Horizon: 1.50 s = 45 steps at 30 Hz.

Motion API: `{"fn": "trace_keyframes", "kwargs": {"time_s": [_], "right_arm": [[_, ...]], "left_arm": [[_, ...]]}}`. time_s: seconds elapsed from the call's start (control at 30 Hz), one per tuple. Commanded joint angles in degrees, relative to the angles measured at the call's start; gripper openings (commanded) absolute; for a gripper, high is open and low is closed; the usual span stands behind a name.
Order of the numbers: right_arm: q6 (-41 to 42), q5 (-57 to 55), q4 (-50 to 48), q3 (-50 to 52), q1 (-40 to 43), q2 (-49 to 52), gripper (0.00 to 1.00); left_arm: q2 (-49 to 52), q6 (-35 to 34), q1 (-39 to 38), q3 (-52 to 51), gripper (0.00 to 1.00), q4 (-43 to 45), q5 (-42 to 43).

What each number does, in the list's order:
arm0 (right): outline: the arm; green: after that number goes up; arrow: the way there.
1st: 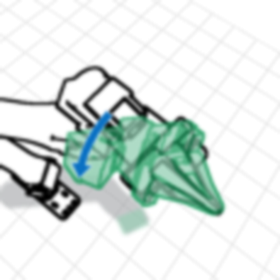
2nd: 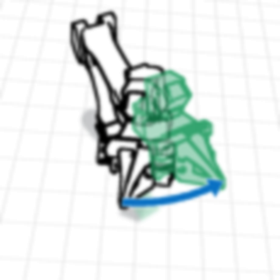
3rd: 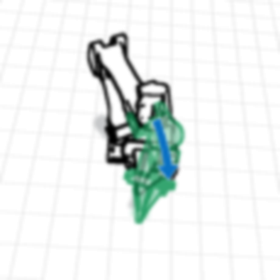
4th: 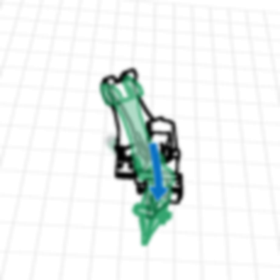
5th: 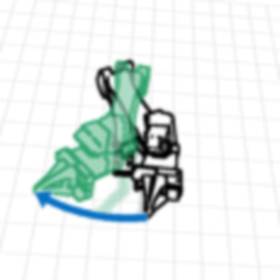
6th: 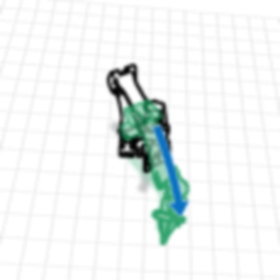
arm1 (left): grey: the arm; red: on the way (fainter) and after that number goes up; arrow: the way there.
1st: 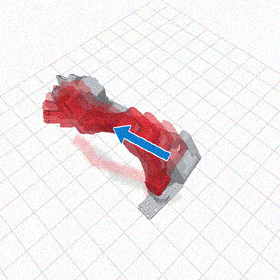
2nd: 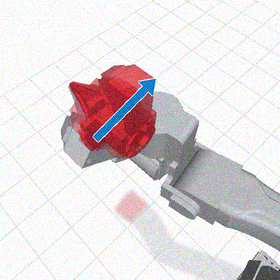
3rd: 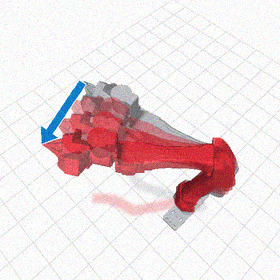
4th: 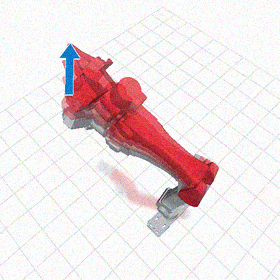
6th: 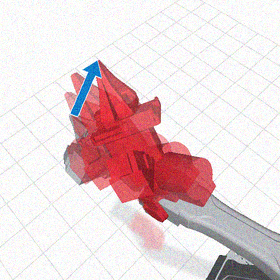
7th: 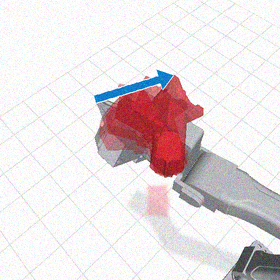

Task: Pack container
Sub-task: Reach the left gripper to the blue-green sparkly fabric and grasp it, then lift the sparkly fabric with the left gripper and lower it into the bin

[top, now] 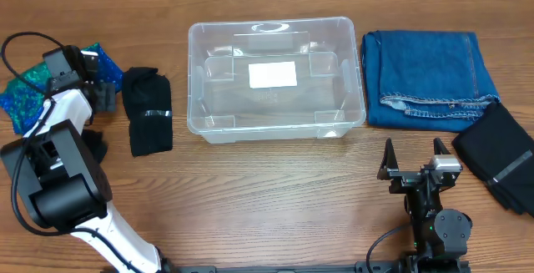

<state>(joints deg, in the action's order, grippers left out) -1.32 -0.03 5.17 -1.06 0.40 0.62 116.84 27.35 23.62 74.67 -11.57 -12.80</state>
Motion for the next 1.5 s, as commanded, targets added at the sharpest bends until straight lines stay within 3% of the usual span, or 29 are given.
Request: {"fn": "trace_keyframes", "kwargs": {"time_s": [0.0, 0.17, 0.43, 0.57, 0.7, 0.93, 1.17, 1.47], "right_arm": [[-0.2, -0.3, -0.4, 0.6, 0.3, -0.5, 1.0], [-0.2, -0.3, -0.4, 0.6, 0.3, -0.5, 1.0], [-0.2, -0.3, -0.4, 0.6, 0.3, -0.5, 1.0], [-0.2, -0.3, -0.4, 0.6, 0.3, -0.5, 1.0], [-0.2, -0.3, -0.4, 0.6, 0.3, -0.5, 1.0], [-0.2, -0.3, -0.4, 0.6, 0.3, -0.5, 1.0], [-0.2, -0.3, -0.4, 0.6, 0.3, -0.5, 1.0], [-0.2, -0.3, -0.4, 0.6, 0.3, -0.5, 1.0]], "left_arm": [[4.5, 3.3, 0.0, 1.0, 1.0, 2.3, -1.6], [9.1, 3.9, 0.0, 1.0, 0.96, 4.3, -2.9], [9.1, -0.8, -1.9, 1.0, 0.29, 9.1, -4.0], [9.0, -1.5, -4.5, 1.4, 0.05, 9.6, -7.2], [8.1, -5.9, -7.7, 4.8, 0.04, 5.5, -11.7], [3.7, -19.3, -9.8, 25.9, 0.04, -18.0, -4.1], [0.3, -19.9, -10.1, 40.2, 0.04, -30.3, -2.5], [-8.6, -19.4, -12.1, 45.5, 0.04, -34.8, 3.1]]}}
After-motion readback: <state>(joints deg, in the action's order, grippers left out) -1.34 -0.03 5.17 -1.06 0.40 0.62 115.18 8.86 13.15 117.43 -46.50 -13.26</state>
